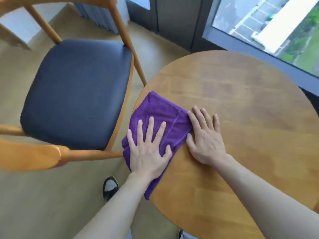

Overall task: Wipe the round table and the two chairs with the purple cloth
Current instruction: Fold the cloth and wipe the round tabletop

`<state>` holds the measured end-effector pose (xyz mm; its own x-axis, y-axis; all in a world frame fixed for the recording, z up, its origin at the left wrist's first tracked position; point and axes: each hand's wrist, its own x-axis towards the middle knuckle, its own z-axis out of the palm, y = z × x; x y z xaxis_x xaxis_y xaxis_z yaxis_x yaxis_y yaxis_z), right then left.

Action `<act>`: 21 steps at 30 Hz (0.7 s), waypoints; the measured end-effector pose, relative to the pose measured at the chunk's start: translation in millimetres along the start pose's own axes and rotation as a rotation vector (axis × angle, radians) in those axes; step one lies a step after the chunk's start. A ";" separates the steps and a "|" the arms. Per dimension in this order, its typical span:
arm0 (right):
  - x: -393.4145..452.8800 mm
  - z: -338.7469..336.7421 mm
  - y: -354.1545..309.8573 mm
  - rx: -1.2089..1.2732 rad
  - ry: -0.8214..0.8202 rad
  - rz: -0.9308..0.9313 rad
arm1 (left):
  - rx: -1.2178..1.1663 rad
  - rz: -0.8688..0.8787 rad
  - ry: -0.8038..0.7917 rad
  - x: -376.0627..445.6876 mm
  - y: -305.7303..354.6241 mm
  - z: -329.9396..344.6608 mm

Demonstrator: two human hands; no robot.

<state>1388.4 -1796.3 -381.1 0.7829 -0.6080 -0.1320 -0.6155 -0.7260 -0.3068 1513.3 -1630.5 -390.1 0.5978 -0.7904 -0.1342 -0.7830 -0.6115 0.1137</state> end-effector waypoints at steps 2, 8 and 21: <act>1.3 8.4 6.9 -0.021 -0.020 -0.008 | -0.032 -0.197 0.031 -8.4 15.0 3.6; 3.0 6.0 5.5 -0.069 -0.066 -0.015 | -0.040 -0.356 0.019 -8.5 25.9 5.8; 43.7 -11.2 3.5 -0.108 0.010 -0.008 | -0.060 -0.203 0.024 126.3 -5.0 -14.8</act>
<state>1419.4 -1829.0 -377.4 0.7875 -0.6044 -0.1207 -0.6155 -0.7613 -0.2040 1595.3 -1727.8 -393.1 0.7466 -0.6511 -0.1364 -0.6351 -0.7587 0.1453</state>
